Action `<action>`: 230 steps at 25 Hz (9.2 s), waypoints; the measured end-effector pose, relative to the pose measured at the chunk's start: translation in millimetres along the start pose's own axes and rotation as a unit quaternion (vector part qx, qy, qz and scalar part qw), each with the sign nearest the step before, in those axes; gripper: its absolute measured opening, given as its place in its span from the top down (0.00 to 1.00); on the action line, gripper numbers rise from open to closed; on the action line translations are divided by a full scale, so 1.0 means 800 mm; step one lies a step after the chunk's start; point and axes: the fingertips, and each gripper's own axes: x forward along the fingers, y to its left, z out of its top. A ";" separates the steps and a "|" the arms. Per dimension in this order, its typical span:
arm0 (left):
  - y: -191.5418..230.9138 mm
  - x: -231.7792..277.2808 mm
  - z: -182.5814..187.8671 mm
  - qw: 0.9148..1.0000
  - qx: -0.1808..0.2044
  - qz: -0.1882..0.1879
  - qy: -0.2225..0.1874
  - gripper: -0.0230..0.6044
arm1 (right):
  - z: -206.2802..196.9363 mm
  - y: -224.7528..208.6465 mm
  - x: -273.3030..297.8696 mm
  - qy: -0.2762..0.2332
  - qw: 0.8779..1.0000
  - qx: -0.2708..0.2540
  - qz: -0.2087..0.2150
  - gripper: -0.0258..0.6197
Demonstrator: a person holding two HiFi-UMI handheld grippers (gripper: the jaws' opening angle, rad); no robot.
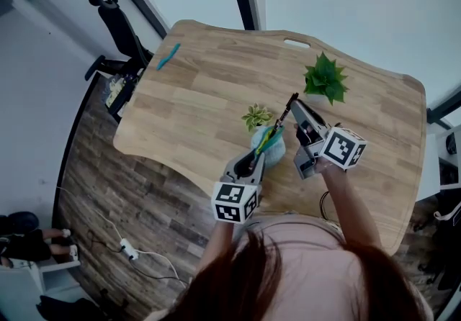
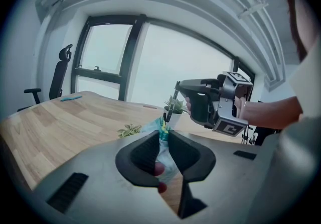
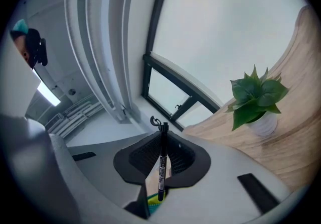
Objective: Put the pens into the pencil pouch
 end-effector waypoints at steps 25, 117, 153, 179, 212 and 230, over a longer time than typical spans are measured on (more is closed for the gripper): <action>0.009 -0.004 -0.002 1.000 -0.013 0.006 -0.009 0.88 | -0.089 0.010 0.016 0.117 0.985 -0.128 0.008 0.91; 0.086 -0.042 -0.122 0.979 -0.144 0.125 0.069 0.72 | -0.153 0.003 -0.077 0.211 0.960 -0.170 -0.064 0.96; 0.070 -0.115 -0.198 0.959 -0.204 0.185 0.064 0.77 | -0.181 0.038 -0.128 0.222 0.947 -0.230 -0.019 0.96; -0.099 -0.169 -0.045 0.980 -0.056 0.162 -0.098 0.95 | -0.109 0.089 -0.233 0.122 0.931 -0.343 0.003 0.96; -0.231 -0.319 0.022 0.971 0.049 0.146 -0.185 0.96 | -0.085 0.216 -0.371 0.041 0.926 -0.376 -0.017 0.96; -0.277 -0.388 0.002 0.966 0.051 0.154 -0.203 0.96 | -0.105 0.260 -0.433 0.040 0.922 -0.385 -0.010 0.96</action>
